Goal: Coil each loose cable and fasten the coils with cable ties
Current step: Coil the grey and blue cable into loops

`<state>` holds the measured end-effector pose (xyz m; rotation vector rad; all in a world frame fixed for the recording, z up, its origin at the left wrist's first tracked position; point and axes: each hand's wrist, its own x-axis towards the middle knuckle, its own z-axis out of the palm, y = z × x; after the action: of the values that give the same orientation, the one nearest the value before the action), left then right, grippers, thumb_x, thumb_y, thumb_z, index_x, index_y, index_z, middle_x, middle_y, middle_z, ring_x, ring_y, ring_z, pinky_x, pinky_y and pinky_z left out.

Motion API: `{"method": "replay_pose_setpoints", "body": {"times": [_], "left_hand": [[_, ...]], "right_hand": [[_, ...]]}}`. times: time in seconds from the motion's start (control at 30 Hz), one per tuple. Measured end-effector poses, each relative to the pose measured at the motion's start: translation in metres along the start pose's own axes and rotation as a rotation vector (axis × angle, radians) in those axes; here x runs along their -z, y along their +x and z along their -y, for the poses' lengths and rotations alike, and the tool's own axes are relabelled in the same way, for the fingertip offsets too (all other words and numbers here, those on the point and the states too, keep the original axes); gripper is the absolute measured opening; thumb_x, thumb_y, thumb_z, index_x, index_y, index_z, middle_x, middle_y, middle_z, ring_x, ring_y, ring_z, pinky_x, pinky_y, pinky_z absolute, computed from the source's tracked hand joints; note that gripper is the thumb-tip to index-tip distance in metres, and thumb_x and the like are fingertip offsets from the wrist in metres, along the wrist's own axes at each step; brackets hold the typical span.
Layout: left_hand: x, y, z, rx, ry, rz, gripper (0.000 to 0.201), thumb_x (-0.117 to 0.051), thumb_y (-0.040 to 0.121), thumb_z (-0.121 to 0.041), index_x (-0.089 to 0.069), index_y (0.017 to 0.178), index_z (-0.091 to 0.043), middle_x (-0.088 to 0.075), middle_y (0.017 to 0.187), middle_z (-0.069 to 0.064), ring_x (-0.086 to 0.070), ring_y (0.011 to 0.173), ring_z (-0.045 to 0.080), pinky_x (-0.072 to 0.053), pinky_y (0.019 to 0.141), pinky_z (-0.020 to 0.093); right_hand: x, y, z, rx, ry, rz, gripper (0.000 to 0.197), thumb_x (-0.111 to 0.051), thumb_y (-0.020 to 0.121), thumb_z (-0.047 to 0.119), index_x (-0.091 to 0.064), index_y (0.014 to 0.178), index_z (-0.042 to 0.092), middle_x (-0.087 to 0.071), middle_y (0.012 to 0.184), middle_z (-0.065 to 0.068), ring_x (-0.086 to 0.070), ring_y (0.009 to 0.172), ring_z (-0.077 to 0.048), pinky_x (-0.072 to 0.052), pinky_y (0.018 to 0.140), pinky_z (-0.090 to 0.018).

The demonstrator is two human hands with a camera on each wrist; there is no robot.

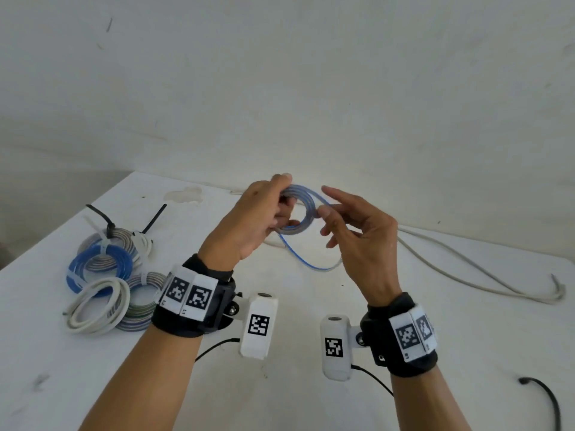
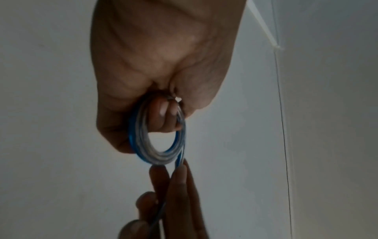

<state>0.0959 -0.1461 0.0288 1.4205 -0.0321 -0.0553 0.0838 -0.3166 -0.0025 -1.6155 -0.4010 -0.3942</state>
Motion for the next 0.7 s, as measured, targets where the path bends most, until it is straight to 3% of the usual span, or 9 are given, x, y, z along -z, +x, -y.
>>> {"method": "replay_pose_setpoints", "body": {"times": [0.1, 0.27, 0.37, 0.43, 0.5, 0.6, 0.7], "left_hand": [[0.003, 0.003, -0.002, 0.002, -0.248, -0.015, 0.042, -0.039, 0.106, -0.030, -0.047, 0.068, -0.013, -0.025, 0.052, -0.005, -0.022, 0.046, 0.011, -0.029, 0.051, 0.022], [-0.008, 0.001, 0.001, -0.007, -0.345, 0.025, 0.040, -0.035, 0.107, -0.029, -0.049, 0.073, -0.013, -0.032, 0.054, -0.002, -0.028, 0.048, 0.012, -0.033, 0.059, 0.029], [-0.004, 0.000, 0.000, -0.010, -0.155, 0.051, 0.034, -0.037, 0.104, -0.019, -0.058, 0.080, -0.009, -0.053, 0.059, 0.003, -0.047, 0.053, 0.017, -0.047, 0.073, 0.037], [-0.001, 0.001, 0.002, -0.020, -0.024, 0.072, 0.034, -0.038, 0.104, -0.017, -0.064, 0.087, -0.005, -0.061, 0.064, 0.007, -0.056, 0.059, 0.020, -0.050, 0.079, 0.042], [-0.002, 0.000, 0.005, -0.028, 0.091, 0.122, 0.039, -0.038, 0.108, -0.026, -0.066, 0.093, -0.003, -0.061, 0.063, 0.006, -0.055, 0.059, 0.020, -0.051, 0.077, 0.043], [-0.007, -0.001, 0.009, -0.022, 0.268, 0.149, 0.049, -0.039, 0.108, -0.038, -0.066, 0.099, 0.001, -0.049, 0.058, -0.001, -0.045, 0.053, 0.015, -0.051, 0.074, 0.038], [-0.008, -0.001, 0.011, 0.009, 0.321, 0.158, 0.053, -0.036, 0.107, -0.044, -0.062, 0.086, -0.003, -0.042, 0.056, -0.005, -0.039, 0.048, 0.009, -0.050, 0.067, 0.025]], "right_hand": [[-0.008, -0.001, 0.000, -0.001, 0.106, -0.044, 0.019, -0.071, 0.094, 0.009, -0.076, 0.110, 0.019, -0.077, 0.089, -0.007, -0.066, 0.065, -0.018, -0.053, 0.052, -0.025], [-0.025, -0.007, -0.003, -0.005, 0.196, -0.147, 0.023, -0.075, 0.090, 0.007, -0.075, 0.111, 0.017, -0.074, 0.090, -0.011, -0.061, 0.063, -0.019, -0.049, 0.048, -0.024], [-0.009, -0.001, -0.004, 0.014, 0.105, -0.134, 0.020, -0.073, 0.093, 0.011, -0.076, 0.111, 0.020, -0.076, 0.090, -0.008, -0.055, 0.061, -0.018, -0.048, 0.048, -0.028], [0.003, 0.003, -0.004, 0.022, -0.002, -0.061, 0.020, -0.071, 0.095, 0.014, -0.077, 0.112, 0.022, -0.077, 0.094, -0.001, -0.055, 0.065, -0.020, -0.049, 0.050, -0.027], [0.009, 0.003, -0.004, 0.051, -0.124, 0.022, 0.019, -0.070, 0.096, 0.016, -0.078, 0.111, 0.025, -0.076, 0.093, 0.009, -0.054, 0.070, -0.013, -0.047, 0.057, -0.024], [0.010, 0.002, -0.004, 0.089, -0.224, 0.105, 0.020, -0.070, 0.096, 0.016, -0.078, 0.111, 0.026, -0.073, 0.090, 0.012, -0.055, 0.075, -0.008, -0.044, 0.065, -0.019], [0.010, 0.002, -0.006, 0.091, -0.218, 0.120, 0.020, -0.070, 0.096, 0.017, -0.078, 0.112, 0.026, -0.073, 0.090, 0.014, -0.057, 0.077, -0.008, -0.045, 0.068, -0.018]]}}
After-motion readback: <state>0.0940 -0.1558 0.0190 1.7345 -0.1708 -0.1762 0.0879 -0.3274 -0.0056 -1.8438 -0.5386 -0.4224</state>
